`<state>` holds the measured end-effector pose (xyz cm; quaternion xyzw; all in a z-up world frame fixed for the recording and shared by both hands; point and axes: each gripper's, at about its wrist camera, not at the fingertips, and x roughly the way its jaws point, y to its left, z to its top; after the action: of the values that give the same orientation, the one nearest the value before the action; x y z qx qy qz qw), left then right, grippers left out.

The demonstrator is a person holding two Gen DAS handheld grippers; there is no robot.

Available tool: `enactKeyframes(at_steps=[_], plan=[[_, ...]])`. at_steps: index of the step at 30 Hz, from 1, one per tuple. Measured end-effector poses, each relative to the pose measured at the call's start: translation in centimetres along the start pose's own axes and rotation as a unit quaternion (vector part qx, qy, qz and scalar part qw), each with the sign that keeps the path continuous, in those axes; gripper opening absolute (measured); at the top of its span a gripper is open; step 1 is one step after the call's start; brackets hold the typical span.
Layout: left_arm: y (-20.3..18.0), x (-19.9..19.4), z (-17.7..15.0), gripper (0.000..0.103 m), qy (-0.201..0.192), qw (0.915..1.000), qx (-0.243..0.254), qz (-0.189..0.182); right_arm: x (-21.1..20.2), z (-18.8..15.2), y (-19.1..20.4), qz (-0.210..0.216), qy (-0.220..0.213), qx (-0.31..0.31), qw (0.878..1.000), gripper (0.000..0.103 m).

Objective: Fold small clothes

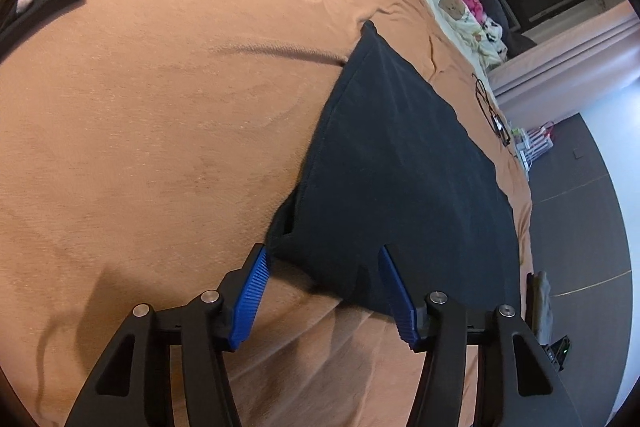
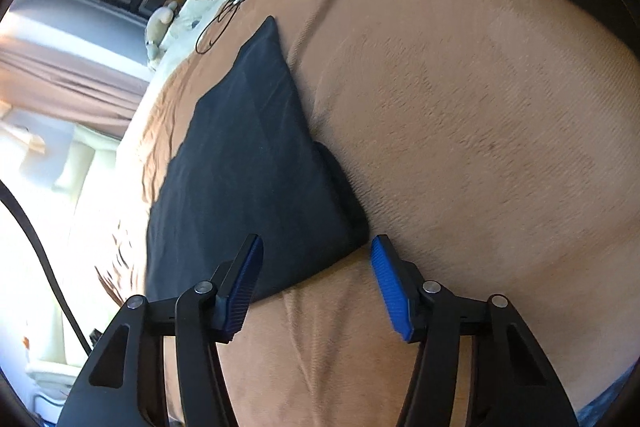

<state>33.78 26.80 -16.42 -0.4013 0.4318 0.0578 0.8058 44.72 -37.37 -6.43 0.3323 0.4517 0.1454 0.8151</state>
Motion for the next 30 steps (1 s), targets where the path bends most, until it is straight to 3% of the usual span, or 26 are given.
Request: enactKeyframes(at_steps=[8, 13, 16, 18, 20, 25, 30], plan=[[0.8, 0.8, 0.4, 0.056, -0.019, 0.9986, -0.048, -0.003, 0.8, -0.6, -1.5, 0.026, -0.013, 0.035, 0.999, 0.049], [0.6, 0.9, 0.7, 0.043, -0.029, 0.9978, -0.057, 0.019, 1.5, -1.4, -1.0, 0.029, -0.024, 0.038, 0.999, 0.046], [1.0, 1.0, 0.8, 0.026, -0.033, 0.9968, -0.068, 0.026, 1.7, -1.6, -0.8, 0.022, -0.028, 0.042, 0.998, 0.036], [1.4, 0.9, 0.9, 0.014, -0.036, 0.9962, -0.075, 0.025, 1.8, -1.8, -0.7, 0.018, -0.030, 0.046, 0.998, 0.024], [1.3, 0.6, 0.9, 0.010, -0.042, 0.9966, -0.068, 0.023, 2.2, -2.0, -0.5, 0.016, -0.030, 0.049, 0.998, 0.004], [0.6, -1.0, 1.1, 0.007, -0.069, 0.9963, -0.050, 0.009, 1.3, -2.3, 1.3, 0.006, -0.053, 0.028, 0.998, 0.001], [0.0, -2.9, 1.3, 0.006, -0.089, 0.9950, -0.043, -0.019, -0.4, -3.0, 2.9, 0.024, -0.070, 0.011, 0.997, 0.000]])
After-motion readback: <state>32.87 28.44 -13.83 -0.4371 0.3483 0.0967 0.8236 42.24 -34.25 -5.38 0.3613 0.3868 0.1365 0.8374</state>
